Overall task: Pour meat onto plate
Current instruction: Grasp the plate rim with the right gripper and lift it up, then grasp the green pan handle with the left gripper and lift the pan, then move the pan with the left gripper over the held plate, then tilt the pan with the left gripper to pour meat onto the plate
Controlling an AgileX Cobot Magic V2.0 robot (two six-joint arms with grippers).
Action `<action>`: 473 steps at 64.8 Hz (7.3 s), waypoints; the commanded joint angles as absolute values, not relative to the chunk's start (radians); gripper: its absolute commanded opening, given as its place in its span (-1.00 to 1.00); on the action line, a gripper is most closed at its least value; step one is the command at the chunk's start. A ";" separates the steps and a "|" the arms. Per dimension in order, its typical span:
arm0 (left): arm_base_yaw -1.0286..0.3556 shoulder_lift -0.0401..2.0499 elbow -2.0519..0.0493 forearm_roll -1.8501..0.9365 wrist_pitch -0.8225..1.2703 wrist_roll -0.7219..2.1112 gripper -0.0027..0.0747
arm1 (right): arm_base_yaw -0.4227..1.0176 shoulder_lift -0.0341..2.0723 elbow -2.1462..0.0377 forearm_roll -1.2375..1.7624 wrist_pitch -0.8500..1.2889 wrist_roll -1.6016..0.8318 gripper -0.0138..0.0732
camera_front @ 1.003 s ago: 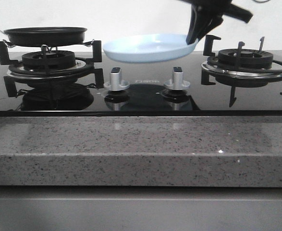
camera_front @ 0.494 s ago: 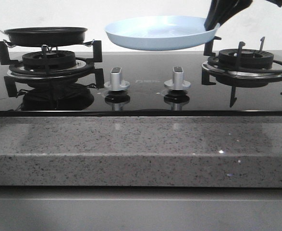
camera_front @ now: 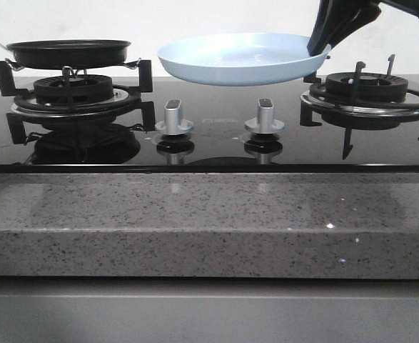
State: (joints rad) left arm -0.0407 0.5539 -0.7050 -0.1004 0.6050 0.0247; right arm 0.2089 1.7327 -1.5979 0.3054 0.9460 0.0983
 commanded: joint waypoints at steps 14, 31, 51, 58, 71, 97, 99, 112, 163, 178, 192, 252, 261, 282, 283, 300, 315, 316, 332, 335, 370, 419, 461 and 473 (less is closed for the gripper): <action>-0.038 0.565 -0.738 -0.154 0.500 0.021 -0.13 | 0.202 1.675 -1.623 0.329 0.896 0.092 -0.85; -0.038 0.614 -0.766 -0.177 0.514 0.025 -0.11 | 0.202 1.675 -1.623 0.329 0.896 0.092 -0.85; -0.026 0.877 -0.958 -0.152 0.646 0.025 0.15 | 0.202 1.675 -1.623 0.329 0.897 0.092 -0.85; 0.025 0.957 -1.012 -0.164 0.661 0.026 0.16 | 0.202 1.675 -1.623 0.329 0.897 0.092 -0.85; 0.202 1.084 -1.074 -0.501 0.666 0.285 0.16 | 0.202 1.675 -1.623 0.329 0.897 0.092 -0.85; 0.470 1.372 -1.161 -1.240 0.845 0.742 0.33 | 0.202 1.675 -1.623 0.329 0.897 0.092 -0.85; 0.470 1.391 -1.172 -1.249 0.845 0.745 0.34 | 0.202 1.675 -1.623 0.329 0.897 0.092 -0.85; 0.447 1.512 -1.249 -1.302 0.848 0.750 0.34 | 0.202 1.675 -1.623 0.329 0.898 0.092 -0.85; 0.295 1.817 -1.419 -1.456 0.846 0.750 0.34 | 0.202 1.675 -1.623 0.329 0.898 0.092 -0.85; 0.287 1.821 -1.419 -1.490 0.834 0.750 0.34 | 0.202 1.675 -1.623 0.329 0.898 0.092 -0.85; 0.287 1.821 -1.419 -1.496 0.831 0.755 0.34 | 0.202 1.675 -1.623 0.329 0.898 0.092 -0.85; 0.289 1.811 -1.419 -1.671 0.922 0.755 -0.98 | 0.202 1.675 -1.623 0.329 0.898 0.092 -0.85; 0.289 1.782 -1.419 -1.674 0.921 0.755 -0.98 | 0.202 1.675 -1.623 0.329 0.898 0.092 -0.85; 0.289 1.663 -1.419 -1.684 0.920 0.755 -0.98 | 0.202 1.675 -1.623 0.329 0.898 0.092 -0.85; 0.289 1.656 -1.419 -1.686 0.920 0.755 -0.98 | 0.202 1.675 -1.623 0.329 0.898 0.092 -0.85; 0.251 1.563 -1.419 -1.740 0.917 0.758 -0.98 | 0.202 1.675 -1.623 0.329 0.898 0.092 -0.85; 0.102 1.550 -1.419 -1.783 0.852 0.812 -0.98 | 0.202 1.675 -1.623 0.329 0.898 0.092 -0.85; 0.090 1.550 -1.419 -1.783 0.844 0.815 -0.98 | 0.202 1.675 -1.623 0.329 0.898 0.092 -0.85; -0.121 1.550 -1.419 -1.766 0.649 0.955 -0.98 | 0.202 1.675 -1.623 0.329 0.898 0.092 -0.85; -0.157 1.550 -1.419 -1.764 0.625 0.994 -0.98 | 0.202 1.675 -1.623 0.329 0.898 0.092 -0.85; -0.300 1.550 -1.431 -1.754 0.564 1.385 -0.98 | 0.202 1.675 -1.623 0.329 0.898 0.092 -0.85; -0.342 1.550 -1.578 -1.510 0.617 1.596 -0.98 | 0.202 1.675 -1.623 0.329 0.898 0.092 -0.85; -0.342 1.550 -1.578 -1.496 0.750 1.935 -0.98 | 0.202 1.675 -1.623 0.329 0.898 0.092 -0.85; -0.342 1.550 -1.578 -1.496 0.764 2.023 -0.98 | 0.202 1.675 -1.623 0.329 0.898 0.092 -0.85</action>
State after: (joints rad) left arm -0.3339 1.6020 -1.5404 -1.4267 0.7599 1.9844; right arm 0.2089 1.7327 -1.5972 0.3076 0.9460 0.0983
